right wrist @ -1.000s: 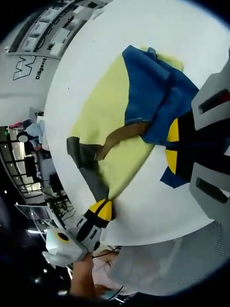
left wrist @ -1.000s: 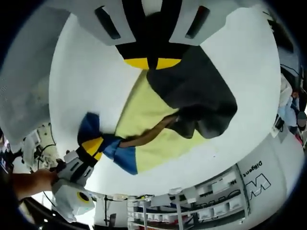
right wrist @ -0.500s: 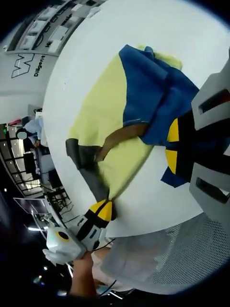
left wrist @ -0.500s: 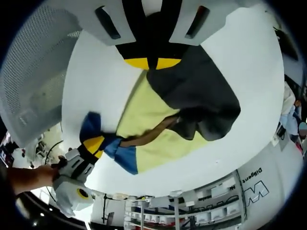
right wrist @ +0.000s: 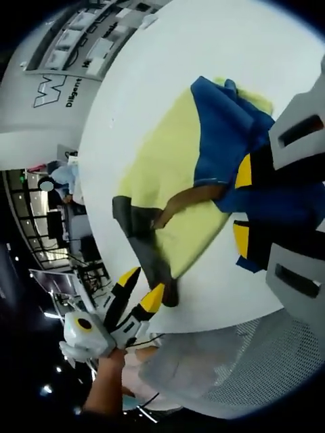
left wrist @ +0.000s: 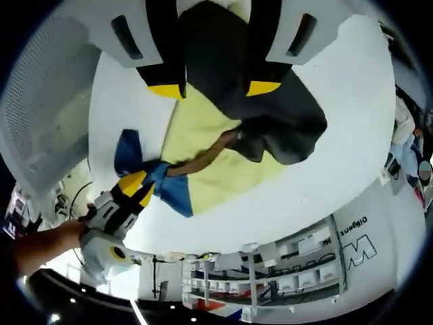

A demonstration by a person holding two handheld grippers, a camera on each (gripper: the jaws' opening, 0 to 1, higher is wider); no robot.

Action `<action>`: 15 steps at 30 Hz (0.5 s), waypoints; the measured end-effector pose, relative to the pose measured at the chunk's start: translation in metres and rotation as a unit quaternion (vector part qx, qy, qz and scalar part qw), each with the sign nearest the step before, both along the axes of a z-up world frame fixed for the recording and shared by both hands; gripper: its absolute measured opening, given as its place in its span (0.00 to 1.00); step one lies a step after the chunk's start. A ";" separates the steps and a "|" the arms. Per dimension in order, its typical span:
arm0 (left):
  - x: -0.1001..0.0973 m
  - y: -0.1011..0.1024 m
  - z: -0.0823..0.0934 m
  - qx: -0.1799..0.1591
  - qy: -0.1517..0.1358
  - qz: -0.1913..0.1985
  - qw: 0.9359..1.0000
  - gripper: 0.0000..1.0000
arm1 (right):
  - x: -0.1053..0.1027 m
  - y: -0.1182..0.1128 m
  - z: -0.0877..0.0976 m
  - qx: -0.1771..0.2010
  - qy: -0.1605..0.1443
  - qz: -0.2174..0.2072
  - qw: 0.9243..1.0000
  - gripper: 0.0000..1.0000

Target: Fold the garment on the visible template until the final outline fits inside the template.

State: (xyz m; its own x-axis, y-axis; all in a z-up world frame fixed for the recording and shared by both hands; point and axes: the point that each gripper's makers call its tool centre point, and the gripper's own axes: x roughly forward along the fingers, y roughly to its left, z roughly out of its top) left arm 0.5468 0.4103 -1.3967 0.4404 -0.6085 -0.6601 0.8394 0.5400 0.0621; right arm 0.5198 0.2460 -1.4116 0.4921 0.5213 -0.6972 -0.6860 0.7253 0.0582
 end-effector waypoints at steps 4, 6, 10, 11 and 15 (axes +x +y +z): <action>0.013 -0.005 0.003 0.006 -0.011 -0.018 1.000 0.31 | 0.009 -0.003 0.006 0.001 -0.016 -0.003 1.000 0.17; 0.018 -0.008 0.003 0.014 -0.018 -0.034 0.999 0.29 | 0.014 -0.003 0.009 -0.001 -0.025 -0.002 1.000 0.18; 0.025 -0.019 0.003 0.026 -0.029 -0.066 0.997 0.26 | 0.022 -0.004 0.008 -0.011 -0.028 0.006 1.000 0.18; 0.027 -0.022 0.003 0.031 -0.032 -0.075 0.996 0.25 | 0.024 -0.004 0.007 -0.015 -0.030 0.009 0.999 0.17; 0.034 -0.030 0.000 0.041 -0.037 -0.094 0.994 0.19 | 0.028 -0.004 0.000 -0.036 -0.032 0.029 0.998 0.16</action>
